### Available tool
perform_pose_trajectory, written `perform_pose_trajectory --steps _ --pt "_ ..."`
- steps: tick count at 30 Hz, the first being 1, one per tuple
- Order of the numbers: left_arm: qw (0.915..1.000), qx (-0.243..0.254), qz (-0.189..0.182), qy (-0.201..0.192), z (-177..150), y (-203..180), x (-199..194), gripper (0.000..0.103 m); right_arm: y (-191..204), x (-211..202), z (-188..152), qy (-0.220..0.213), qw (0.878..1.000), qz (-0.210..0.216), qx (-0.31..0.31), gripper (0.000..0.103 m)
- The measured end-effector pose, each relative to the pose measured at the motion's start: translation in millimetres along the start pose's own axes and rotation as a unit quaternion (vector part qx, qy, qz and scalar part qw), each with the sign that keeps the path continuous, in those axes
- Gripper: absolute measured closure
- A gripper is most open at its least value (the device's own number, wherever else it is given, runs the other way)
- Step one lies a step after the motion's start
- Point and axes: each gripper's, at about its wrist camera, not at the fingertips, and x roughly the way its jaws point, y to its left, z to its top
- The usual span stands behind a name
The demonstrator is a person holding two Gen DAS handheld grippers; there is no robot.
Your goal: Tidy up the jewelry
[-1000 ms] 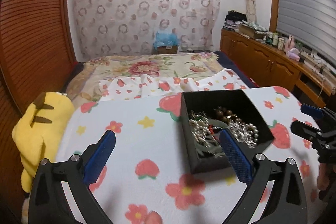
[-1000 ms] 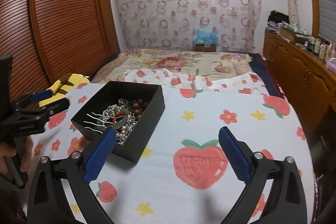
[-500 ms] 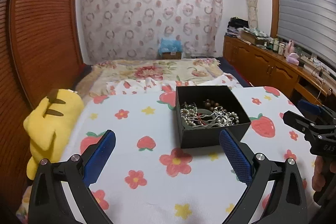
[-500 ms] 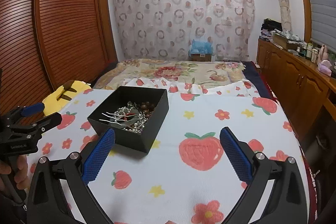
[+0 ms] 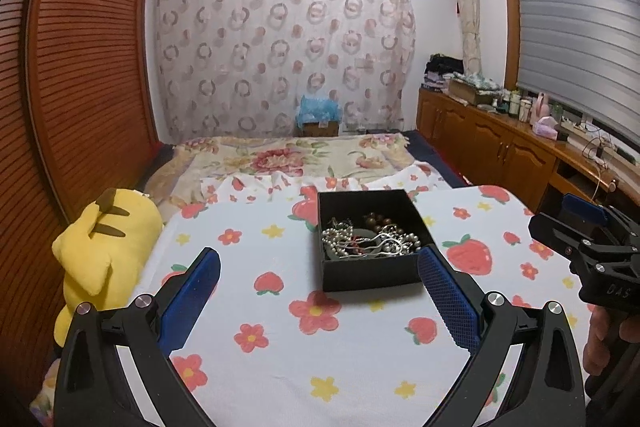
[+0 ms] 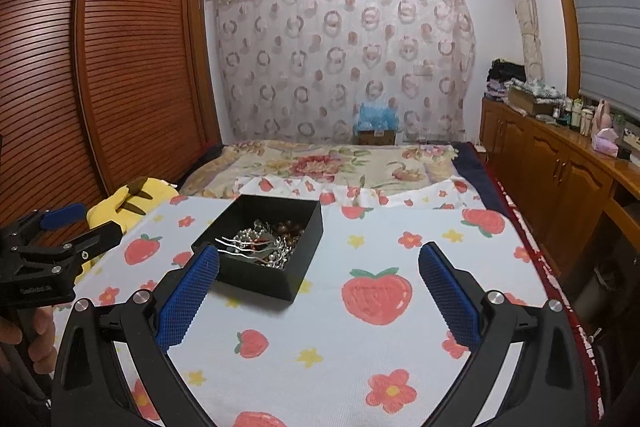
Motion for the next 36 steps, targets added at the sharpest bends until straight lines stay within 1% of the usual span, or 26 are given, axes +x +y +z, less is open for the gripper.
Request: perform_pose_trajectory --steps 6,11,36 --pt "0.9997 0.006 0.006 -0.021 1.6 -6.3 -19.4 0.007 -0.2 -21.5 1.2 -0.024 1.0 -0.009 0.004 0.003" --pt "0.9995 0.008 0.009 -0.03 0.3 -7.0 -28.2 0.007 0.3 -34.6 -1.0 -0.038 0.999 -0.02 0.0 0.003" --pt "0.9995 0.006 0.009 -0.031 -5.4 -5.3 -32.3 0.007 7.7 -35.0 -4.7 -0.032 0.999 -0.015 0.0 0.002"
